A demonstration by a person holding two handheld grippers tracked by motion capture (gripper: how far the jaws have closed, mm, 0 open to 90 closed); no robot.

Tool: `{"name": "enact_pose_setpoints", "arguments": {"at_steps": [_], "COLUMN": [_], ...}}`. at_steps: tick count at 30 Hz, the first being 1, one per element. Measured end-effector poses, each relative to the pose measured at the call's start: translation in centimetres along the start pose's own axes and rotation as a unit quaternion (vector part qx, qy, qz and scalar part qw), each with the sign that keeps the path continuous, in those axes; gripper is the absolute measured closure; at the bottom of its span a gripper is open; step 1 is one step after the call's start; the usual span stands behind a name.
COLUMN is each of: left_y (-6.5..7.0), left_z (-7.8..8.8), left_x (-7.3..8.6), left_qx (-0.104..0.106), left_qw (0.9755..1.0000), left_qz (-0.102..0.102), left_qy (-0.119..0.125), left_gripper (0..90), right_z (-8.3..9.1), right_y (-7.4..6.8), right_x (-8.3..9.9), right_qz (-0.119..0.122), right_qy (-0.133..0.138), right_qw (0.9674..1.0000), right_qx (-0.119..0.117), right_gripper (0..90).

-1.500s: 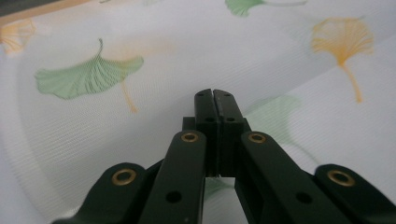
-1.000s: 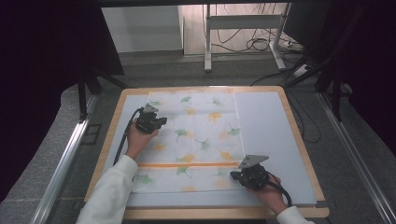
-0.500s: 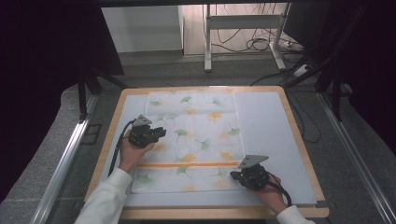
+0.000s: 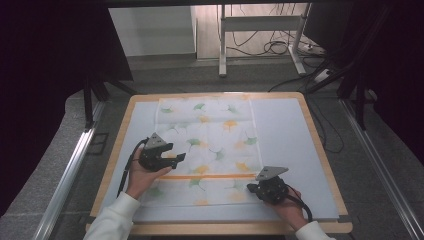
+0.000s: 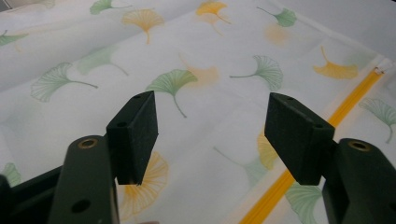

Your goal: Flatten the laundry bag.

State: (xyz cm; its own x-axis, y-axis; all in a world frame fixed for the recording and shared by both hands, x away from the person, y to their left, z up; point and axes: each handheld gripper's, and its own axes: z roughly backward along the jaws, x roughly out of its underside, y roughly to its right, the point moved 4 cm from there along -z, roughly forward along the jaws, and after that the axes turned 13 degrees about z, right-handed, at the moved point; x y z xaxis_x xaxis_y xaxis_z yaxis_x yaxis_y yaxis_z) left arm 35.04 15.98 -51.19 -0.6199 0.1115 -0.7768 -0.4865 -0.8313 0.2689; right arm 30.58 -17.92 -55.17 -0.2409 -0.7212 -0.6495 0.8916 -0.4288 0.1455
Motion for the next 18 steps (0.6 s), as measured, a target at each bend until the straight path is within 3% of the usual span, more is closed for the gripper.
{"name": "enact_pose_setpoints", "arguments": {"at_steps": [3, 7, 18], "left_y": [0.7, 1.6, 4.3], "left_z": [0.1, 0.0, -1.1], "left_x": [0.2, 0.3, 0.0], "left_qx": [0.003, -0.002, 0.012], "left_qw": [1.0, 0.9997, 0.9991], "left_qz": [-0.002, -0.023, -0.04], "left_qy": [-0.002, -0.006, -0.01], "left_gripper": [33.5, 32.7, 31.7], "right_z": [0.3, 0.7, 1.8], "right_y": [0.0, -0.1, -0.7], "right_x": [0.2, 0.5, 1.4], "right_qz": [-0.007, -0.012, -0.023], "right_qy": [-0.003, -0.002, 0.0], "right_qw": [0.9999, 0.9999, 0.9997], "right_qx": [0.008, 0.007, 0.011], "right_gripper": [89.4, 89.4, 89.4]}}
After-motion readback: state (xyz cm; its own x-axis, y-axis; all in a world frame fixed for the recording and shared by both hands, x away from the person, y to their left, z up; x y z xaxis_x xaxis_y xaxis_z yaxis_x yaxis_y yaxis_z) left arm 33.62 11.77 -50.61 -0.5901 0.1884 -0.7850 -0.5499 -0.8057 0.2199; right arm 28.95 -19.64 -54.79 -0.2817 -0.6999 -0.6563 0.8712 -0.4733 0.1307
